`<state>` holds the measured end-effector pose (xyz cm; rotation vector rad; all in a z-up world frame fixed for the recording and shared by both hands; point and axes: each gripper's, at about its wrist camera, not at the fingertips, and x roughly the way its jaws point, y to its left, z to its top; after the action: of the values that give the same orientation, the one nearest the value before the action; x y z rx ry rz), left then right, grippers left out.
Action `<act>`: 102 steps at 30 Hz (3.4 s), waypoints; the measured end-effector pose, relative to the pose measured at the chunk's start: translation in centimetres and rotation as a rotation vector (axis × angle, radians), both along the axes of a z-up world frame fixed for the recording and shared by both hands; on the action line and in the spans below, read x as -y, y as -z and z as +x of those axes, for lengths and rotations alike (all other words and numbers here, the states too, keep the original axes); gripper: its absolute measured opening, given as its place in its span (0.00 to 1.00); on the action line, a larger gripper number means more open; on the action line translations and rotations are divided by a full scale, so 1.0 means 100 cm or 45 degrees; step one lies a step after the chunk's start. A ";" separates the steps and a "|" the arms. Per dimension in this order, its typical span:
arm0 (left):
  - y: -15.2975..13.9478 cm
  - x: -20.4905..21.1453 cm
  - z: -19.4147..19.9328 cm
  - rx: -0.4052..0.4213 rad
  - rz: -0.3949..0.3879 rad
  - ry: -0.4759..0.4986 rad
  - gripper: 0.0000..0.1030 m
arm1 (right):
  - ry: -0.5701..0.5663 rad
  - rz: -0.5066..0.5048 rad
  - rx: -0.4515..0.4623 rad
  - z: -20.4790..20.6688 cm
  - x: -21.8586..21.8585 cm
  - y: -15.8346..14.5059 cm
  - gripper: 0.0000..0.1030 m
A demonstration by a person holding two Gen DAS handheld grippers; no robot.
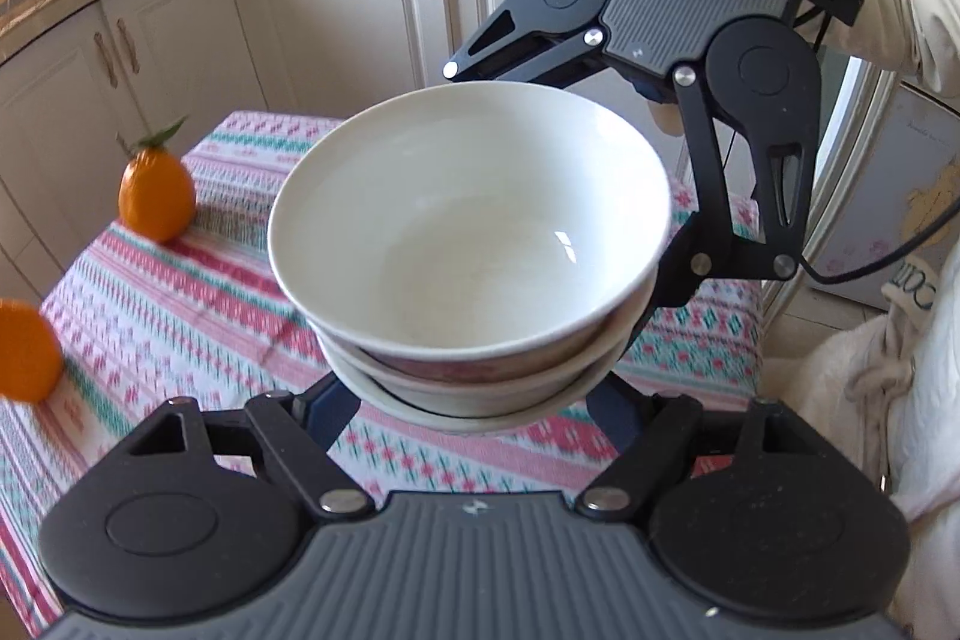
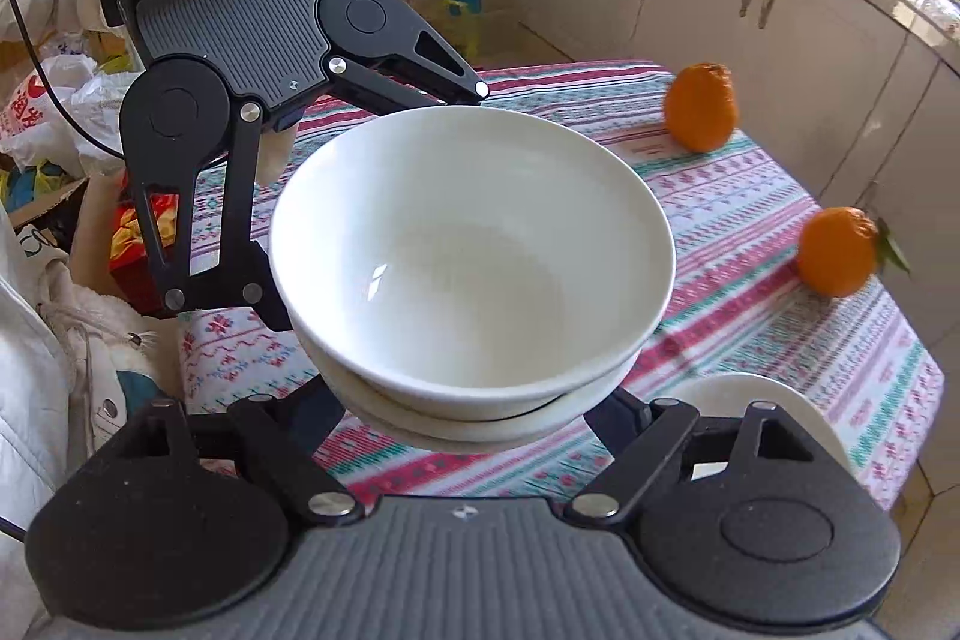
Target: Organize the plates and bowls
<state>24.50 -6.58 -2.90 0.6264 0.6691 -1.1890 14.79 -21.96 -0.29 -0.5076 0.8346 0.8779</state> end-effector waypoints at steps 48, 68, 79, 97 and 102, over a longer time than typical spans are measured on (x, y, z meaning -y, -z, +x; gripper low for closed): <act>0.016 0.100 0.050 0.122 -0.069 0.010 0.96 | 0.385 0.063 -0.027 0.049 0.130 0.029 1.00; -0.028 0.035 -0.052 0.287 -0.260 -0.919 0.99 | 1.379 0.061 0.196 -0.068 0.075 -0.005 1.00; -0.061 0.005 -0.072 0.256 -0.282 -1.210 0.99 | 1.480 0.130 0.360 -0.100 0.041 -0.041 1.00; -0.064 0.001 -0.077 0.220 -0.324 -1.271 0.99 | 1.481 0.141 0.398 -0.109 0.030 -0.047 1.00; -0.063 0.001 -0.077 0.216 -0.326 -1.278 0.99 | 1.481 0.128 0.404 -0.108 0.028 -0.047 1.00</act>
<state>16.77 -6.71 3.41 0.1118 0.5574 -0.2668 4.00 -24.75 4.36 -0.0111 0.6333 -0.2325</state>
